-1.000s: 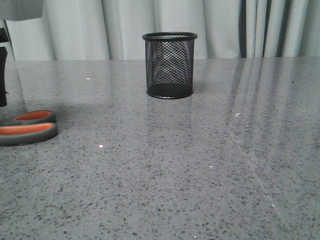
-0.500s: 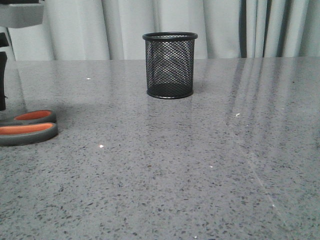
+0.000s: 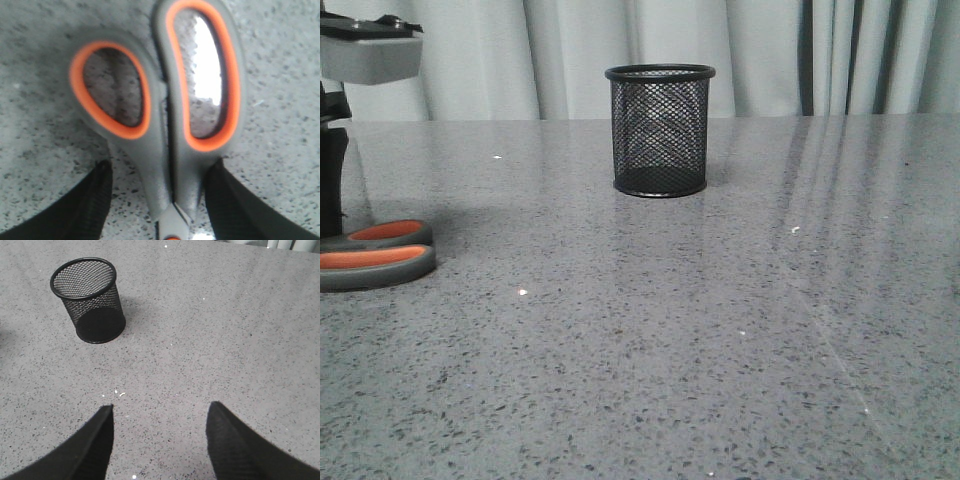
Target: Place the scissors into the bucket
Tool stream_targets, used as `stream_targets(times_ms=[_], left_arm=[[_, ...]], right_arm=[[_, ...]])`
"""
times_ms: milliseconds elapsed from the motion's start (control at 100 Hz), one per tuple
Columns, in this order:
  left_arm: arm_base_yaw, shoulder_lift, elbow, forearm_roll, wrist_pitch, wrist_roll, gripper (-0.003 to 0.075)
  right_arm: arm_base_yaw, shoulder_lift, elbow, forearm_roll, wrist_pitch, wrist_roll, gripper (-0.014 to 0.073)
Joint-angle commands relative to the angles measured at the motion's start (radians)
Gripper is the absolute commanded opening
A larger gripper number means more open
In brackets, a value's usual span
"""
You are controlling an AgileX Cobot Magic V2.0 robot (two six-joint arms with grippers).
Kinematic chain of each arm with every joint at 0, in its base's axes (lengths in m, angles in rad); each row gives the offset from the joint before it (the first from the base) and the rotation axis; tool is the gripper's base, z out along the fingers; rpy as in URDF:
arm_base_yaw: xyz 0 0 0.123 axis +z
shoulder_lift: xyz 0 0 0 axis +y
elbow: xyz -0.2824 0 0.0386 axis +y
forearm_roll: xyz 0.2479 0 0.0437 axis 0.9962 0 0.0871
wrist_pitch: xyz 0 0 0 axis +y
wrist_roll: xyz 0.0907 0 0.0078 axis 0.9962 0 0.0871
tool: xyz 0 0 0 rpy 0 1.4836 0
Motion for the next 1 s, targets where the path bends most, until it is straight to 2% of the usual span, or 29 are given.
stream_targets(times_ms=[0,230,460,530,990], left_arm=[[-0.008,-0.026,-0.024,-0.023,0.056,0.001,0.0388],[-0.008,-0.026,-0.024,-0.023,0.056,0.001,0.0382],[-0.008,-0.026,-0.024,-0.029,0.056,0.001,0.0206],[-0.008,-0.026,-0.024,-0.033,0.056,0.001,0.0176],[-0.008,-0.125,-0.078,-0.032,0.056,-0.018,0.0168]], right_arm=[[0.002,0.002,-0.037,0.010,-0.063,-0.014,0.0373],[0.002,0.002,-0.037,0.010,-0.063,-0.014,0.0373],[0.002,0.002,-0.037,0.010,-0.063,-0.015,0.0373],[0.002,0.002,-0.037,0.010,-0.063,-0.015,0.0373],[0.002,0.002,-0.037,0.010,-0.078,-0.016,0.0373]])
